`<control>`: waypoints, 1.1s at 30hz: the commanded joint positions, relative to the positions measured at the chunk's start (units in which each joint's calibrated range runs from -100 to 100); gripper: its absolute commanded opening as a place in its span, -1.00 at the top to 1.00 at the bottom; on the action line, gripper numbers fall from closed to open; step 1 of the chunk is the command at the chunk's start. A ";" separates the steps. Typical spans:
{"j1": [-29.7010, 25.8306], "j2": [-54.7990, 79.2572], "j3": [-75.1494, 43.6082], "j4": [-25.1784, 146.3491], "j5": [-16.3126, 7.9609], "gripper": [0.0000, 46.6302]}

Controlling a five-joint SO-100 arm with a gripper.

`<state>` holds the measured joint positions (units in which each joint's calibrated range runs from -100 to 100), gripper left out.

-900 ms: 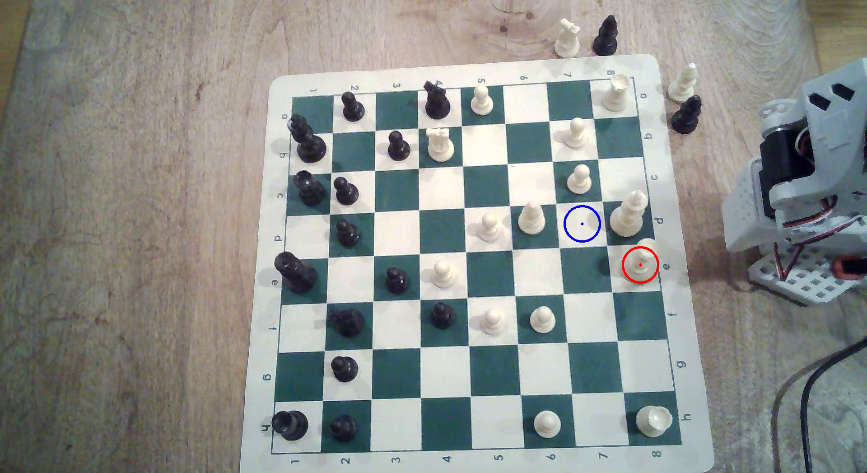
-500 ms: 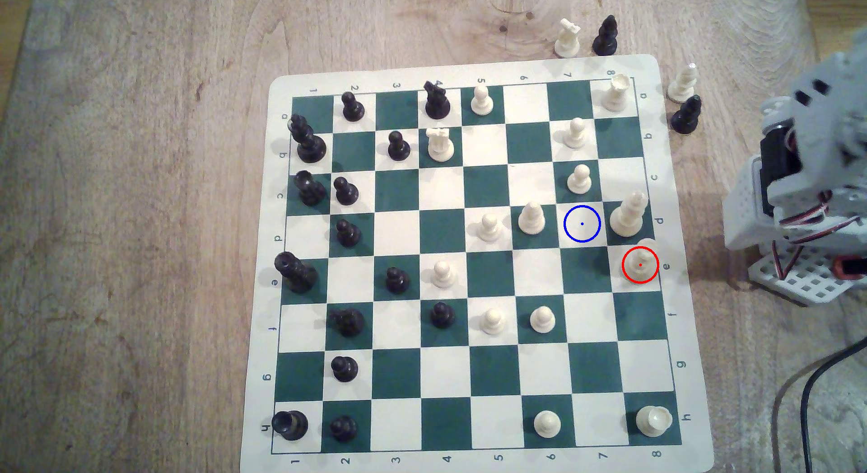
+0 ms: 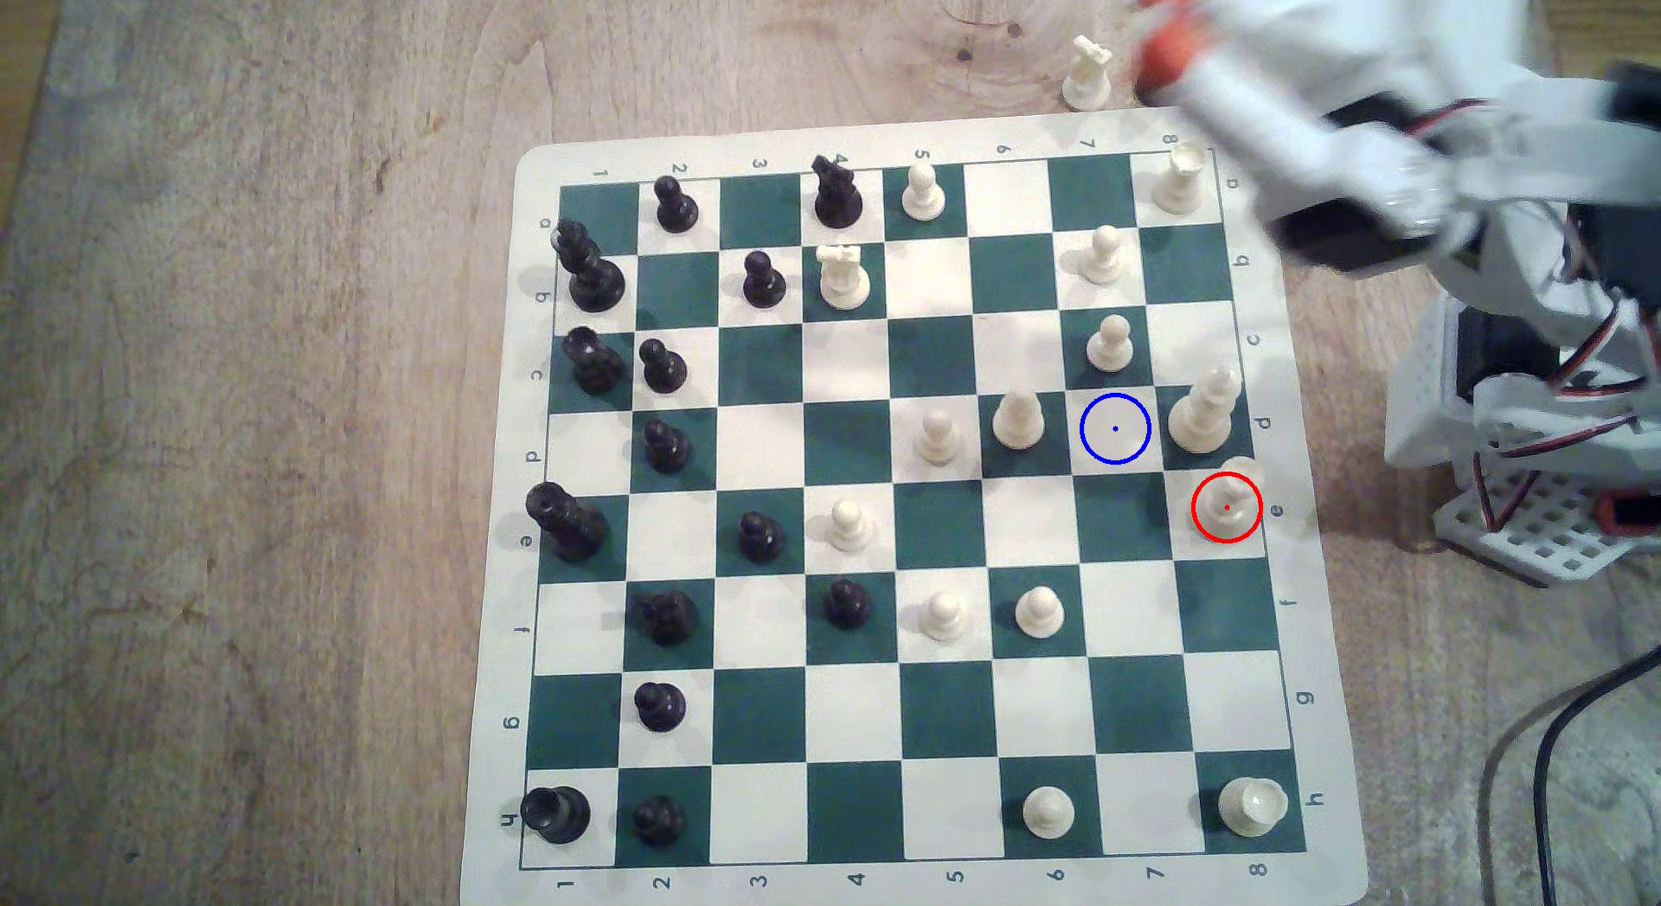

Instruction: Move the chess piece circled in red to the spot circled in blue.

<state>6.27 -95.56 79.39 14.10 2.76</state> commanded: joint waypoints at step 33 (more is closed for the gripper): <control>-9.44 34.01 -34.61 74.18 -10.50 0.37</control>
<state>-3.02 -66.57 51.29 85.50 -4.37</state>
